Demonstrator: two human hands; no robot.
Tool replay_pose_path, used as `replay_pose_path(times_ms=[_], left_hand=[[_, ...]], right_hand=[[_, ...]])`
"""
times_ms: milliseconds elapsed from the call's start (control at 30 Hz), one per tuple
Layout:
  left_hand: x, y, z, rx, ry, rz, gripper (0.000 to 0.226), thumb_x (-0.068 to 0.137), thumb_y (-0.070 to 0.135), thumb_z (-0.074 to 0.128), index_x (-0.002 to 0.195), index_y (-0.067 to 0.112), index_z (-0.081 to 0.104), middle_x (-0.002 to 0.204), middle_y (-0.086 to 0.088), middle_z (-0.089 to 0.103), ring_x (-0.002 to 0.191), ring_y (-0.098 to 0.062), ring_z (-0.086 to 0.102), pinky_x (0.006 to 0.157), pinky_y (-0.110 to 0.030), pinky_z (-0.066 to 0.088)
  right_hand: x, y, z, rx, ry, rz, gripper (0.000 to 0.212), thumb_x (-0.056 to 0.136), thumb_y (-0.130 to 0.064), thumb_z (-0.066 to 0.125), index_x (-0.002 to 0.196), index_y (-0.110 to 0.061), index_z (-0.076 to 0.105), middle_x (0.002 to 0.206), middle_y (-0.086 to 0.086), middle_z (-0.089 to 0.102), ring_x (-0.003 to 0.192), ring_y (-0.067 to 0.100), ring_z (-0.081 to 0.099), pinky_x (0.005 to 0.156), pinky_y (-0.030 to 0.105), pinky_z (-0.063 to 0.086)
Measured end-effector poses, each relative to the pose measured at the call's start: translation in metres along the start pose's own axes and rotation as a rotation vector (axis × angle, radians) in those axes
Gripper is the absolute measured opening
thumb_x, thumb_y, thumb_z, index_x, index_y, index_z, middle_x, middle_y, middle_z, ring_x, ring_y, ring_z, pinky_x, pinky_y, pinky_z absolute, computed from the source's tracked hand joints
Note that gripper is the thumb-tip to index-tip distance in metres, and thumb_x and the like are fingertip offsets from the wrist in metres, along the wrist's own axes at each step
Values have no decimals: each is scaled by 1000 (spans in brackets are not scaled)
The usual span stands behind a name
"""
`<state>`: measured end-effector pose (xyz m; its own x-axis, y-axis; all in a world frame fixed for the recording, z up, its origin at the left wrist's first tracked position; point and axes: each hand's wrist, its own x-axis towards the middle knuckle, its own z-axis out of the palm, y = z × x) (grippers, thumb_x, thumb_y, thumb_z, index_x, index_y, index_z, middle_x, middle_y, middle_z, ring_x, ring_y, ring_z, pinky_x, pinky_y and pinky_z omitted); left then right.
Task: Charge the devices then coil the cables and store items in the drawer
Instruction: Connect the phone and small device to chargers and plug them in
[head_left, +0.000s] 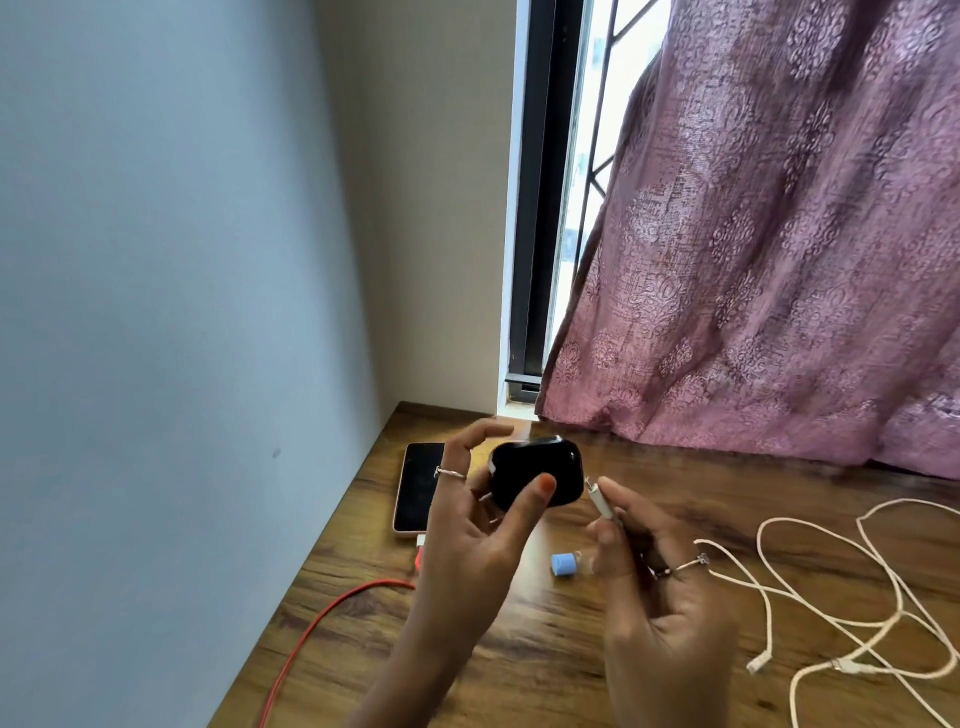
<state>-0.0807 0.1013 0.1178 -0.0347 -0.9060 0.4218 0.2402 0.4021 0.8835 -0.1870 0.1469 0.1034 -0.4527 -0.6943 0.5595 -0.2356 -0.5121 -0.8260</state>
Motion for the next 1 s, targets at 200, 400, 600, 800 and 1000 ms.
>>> replay_pose_path(times_ms=[200,400,600,800,1000], left_hand=[[4,8,10,-217,106,-236,33,71,20,73,103,19,65,94,-5,73,94,-22,71,73,-24,57],[4,14,12,-266,58,-309,36,84,3,66,116,18,60,99,-3,74,101,-19,68,88,-27,54],[4,21,16,-55,74,-298,38,79,16,72,114,25,61,97,4,75,97,-10,69,89,-29,53],[6,26,18,-70,122,-330,52,61,33,78,109,17,61,90,0,76,89,-13,72,80,-27,57],[9,33,18,-352,136,-497,54,66,29,74,108,0,58,94,-15,74,92,-23,71,77,-24,58]], right_hand=[[-2,3,2,5,6,18,27,81,-18,65,101,-36,70,95,-11,74,86,6,70,73,13,52],[-2,7,2,46,22,91,22,81,-21,68,97,-36,71,89,-6,74,78,8,70,68,24,56],[-1,12,3,61,-20,121,32,82,-8,65,92,-37,72,86,-7,73,68,9,68,62,20,54],[2,9,2,55,-23,87,22,83,-21,69,97,-38,70,90,-11,73,74,11,71,65,19,55],[7,3,3,-48,-28,-115,24,83,-15,63,99,-32,69,98,-13,72,91,9,70,71,31,59]])
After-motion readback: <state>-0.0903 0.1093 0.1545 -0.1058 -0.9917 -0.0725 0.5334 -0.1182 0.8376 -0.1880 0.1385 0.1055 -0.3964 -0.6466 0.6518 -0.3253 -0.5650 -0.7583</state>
